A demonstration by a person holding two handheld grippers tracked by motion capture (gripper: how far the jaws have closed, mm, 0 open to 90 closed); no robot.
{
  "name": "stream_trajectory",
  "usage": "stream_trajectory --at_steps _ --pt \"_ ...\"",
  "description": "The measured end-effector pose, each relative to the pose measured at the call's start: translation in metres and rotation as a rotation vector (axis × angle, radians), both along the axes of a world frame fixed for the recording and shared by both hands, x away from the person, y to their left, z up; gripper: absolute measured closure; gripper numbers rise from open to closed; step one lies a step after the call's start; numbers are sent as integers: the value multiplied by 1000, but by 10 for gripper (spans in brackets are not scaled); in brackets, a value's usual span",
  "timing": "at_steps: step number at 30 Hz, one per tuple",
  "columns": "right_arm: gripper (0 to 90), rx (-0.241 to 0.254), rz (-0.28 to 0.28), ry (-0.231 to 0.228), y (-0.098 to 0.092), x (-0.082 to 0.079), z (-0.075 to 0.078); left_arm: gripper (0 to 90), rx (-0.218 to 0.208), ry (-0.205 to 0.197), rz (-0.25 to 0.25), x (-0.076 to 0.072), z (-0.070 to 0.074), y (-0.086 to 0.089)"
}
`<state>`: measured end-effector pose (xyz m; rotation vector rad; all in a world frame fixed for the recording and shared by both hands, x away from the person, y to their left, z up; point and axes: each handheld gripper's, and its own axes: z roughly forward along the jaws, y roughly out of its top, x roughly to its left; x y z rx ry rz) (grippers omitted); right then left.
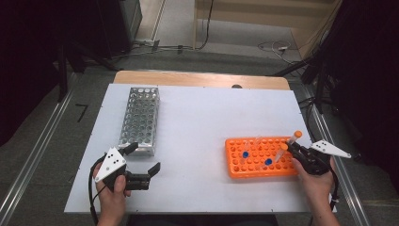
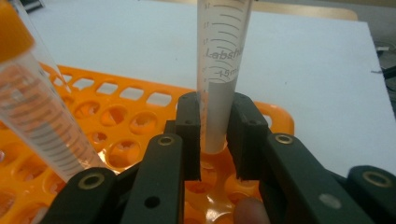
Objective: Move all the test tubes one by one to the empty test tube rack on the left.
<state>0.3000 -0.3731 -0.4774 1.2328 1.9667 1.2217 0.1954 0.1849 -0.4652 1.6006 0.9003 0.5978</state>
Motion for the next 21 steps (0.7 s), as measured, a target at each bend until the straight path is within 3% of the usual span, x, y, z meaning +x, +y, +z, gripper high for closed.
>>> stream_trajectory --at_steps 12,21 --pt "735 52 26 -61 -5 -11 33 0 -10 0 4 -1 2 0" --pt "736 69 73 -91 10 -13 52 0 -6 3 -6 0 5 -5"
